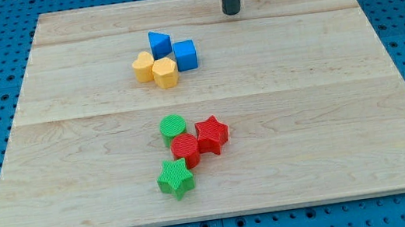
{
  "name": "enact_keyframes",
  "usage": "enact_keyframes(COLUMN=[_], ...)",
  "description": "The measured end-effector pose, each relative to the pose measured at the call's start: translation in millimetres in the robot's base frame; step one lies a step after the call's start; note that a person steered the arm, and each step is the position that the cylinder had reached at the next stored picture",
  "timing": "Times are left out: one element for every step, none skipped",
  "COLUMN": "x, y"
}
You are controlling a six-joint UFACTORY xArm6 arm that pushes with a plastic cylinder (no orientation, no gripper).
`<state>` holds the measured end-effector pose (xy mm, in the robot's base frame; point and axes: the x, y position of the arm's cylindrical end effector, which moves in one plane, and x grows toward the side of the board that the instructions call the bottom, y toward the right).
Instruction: Move the blue cube towards the top right of the board
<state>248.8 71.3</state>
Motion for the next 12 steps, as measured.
enact_keyframes(x=[0, 2, 31, 59, 115, 127, 156, 156, 155, 149, 115, 100], y=[0, 0, 1, 14, 7, -34, -77, -114, -131, -136, -128, -92])
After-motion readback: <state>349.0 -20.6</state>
